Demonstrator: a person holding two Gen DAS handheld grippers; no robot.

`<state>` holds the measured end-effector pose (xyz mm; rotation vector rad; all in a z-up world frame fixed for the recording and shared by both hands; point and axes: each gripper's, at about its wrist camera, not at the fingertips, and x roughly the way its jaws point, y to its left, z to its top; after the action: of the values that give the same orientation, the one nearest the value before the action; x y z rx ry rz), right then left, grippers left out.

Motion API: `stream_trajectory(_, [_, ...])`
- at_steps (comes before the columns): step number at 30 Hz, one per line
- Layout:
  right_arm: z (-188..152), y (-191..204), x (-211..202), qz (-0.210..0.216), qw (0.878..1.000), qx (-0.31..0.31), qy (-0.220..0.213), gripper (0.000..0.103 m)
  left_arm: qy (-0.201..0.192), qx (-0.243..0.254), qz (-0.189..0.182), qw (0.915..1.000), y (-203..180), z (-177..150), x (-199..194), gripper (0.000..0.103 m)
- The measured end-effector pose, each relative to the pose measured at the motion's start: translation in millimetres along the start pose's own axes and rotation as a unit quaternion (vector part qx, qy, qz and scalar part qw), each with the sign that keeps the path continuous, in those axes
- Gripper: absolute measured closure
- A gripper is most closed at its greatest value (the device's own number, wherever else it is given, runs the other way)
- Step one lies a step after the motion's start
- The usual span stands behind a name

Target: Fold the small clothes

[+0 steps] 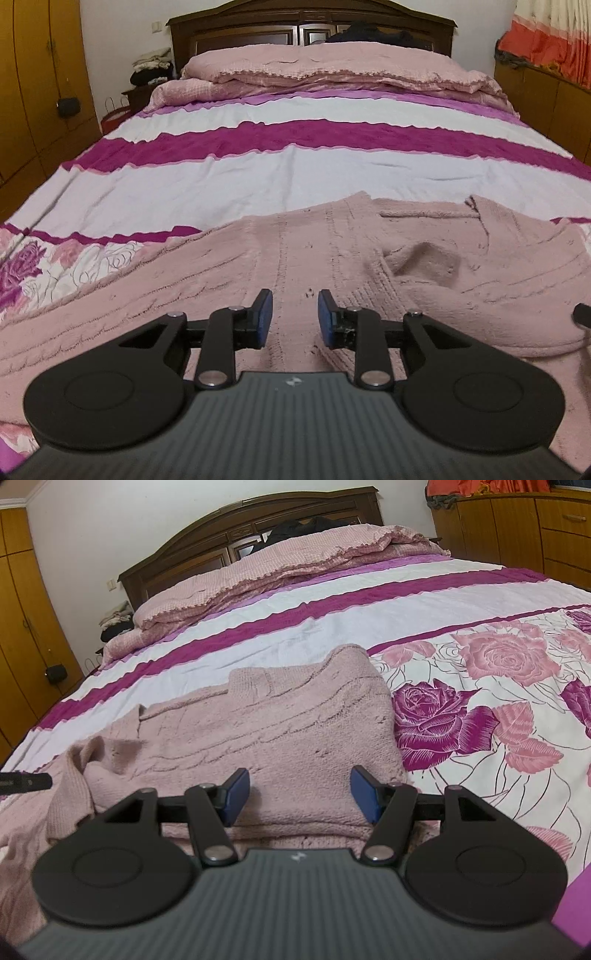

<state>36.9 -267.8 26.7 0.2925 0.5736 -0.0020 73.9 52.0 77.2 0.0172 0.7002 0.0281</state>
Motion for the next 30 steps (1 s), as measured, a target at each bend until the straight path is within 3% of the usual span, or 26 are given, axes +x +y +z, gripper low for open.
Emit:
stream_trajectory(2, [0.0,0.3,0.3,0.000,1.000,0.001,0.000,0.040,-0.001,-0.001,-0.010,0.9999,-0.2,-1.0,-5.5,0.067])
stream_trajectory(4, [-0.7,1.0,0.5,0.000,1.000,0.001,-0.001,0.040,0.003,0.003,-0.022,0.9998,-5.5,-2.2,-11.2,0.044])
stream_trajectory(7, [-0.3,0.4,-0.6,0.004,1.000,0.000,-0.004,0.039,0.000,0.006,-0.044,0.9990,-20.2,-6.0,-19.5,0.025])
stream_trajectory(12, [-0.1,-1.6,-1.8,0.014,1.000,0.008,-0.008,0.038,0.024,0.031,-0.093,0.9949,-54.8,-16.4,-15.6,0.024])
stream_trajectory(17, [-0.1,-3.3,-2.4,0.017,1.000,0.012,-0.009,0.039,0.040,0.092,-0.077,0.9920,-84.9,-34.9,5.4,0.024])
stream_trajectory(18, [-0.1,-4.1,-2.1,0.018,1.000,0.014,-0.008,0.039,0.038,0.100,-0.069,0.9918,-87.2,-38.3,10.0,0.027])
stream_trajectory(20, [0.0,-5.8,-2.0,0.021,1.000,0.018,-0.009,0.039,0.029,0.102,-0.062,0.9924,-85.6,-40.7,11.8,0.050])
stream_trajectory(22, [0.1,-7.8,-2.3,0.025,0.999,0.023,-0.009,0.039,0.025,0.100,-0.061,0.9928,-78.3,-38.7,10.0,0.078])
stream_trajectory(23, [-0.5,-8.5,-2.1,0.026,0.999,0.026,-0.009,0.039,0.025,0.096,-0.061,0.9932,-73.2,-36.4,8.7,0.085])
stream_trajectory(24, [-0.5,-9.3,-1.6,0.027,0.999,0.028,-0.009,0.039,0.024,0.092,-0.059,0.9938,-68.0,-32.8,7.8,0.089])
stream_trajectory(30, [-0.4,-10.1,-0.5,0.027,0.999,0.029,-0.009,0.039,-0.006,0.063,-0.019,0.9978,-31.1,-11.0,-5.5,0.089])
